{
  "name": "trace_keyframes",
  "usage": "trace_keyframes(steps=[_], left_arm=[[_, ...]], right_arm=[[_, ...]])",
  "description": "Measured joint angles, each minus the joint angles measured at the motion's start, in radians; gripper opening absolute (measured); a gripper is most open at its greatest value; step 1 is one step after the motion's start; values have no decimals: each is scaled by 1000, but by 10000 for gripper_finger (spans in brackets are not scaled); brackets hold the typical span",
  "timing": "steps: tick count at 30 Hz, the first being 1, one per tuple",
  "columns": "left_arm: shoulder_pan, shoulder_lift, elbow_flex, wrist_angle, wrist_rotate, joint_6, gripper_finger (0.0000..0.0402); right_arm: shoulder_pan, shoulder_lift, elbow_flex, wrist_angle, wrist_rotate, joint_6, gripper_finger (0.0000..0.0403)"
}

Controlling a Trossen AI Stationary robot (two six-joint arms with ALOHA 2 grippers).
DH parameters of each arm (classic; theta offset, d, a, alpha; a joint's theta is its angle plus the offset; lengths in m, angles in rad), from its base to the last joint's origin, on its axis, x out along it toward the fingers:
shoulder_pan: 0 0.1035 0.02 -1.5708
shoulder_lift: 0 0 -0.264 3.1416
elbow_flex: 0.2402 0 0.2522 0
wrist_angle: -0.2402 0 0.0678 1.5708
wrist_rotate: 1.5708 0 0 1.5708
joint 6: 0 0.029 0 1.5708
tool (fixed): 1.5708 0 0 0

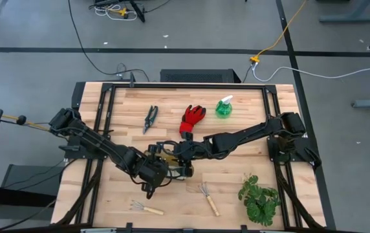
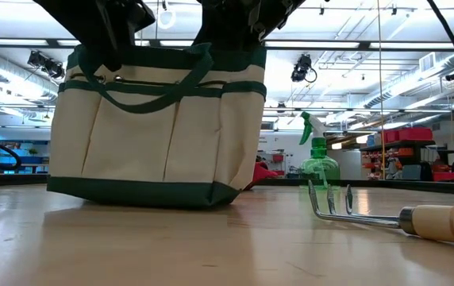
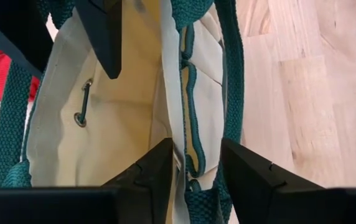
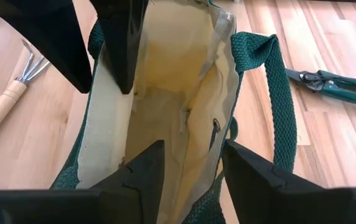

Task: Pick & Place Garden tools in Gardening bag
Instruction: Prepare the gardening bag

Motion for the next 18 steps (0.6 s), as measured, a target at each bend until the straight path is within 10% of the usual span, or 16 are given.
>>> trace_keyframes(steps=[18], left_arm=[[0, 0, 0, 1, 38, 16, 16]], right_arm=[[0, 0, 0, -26, -2, 15, 7]])
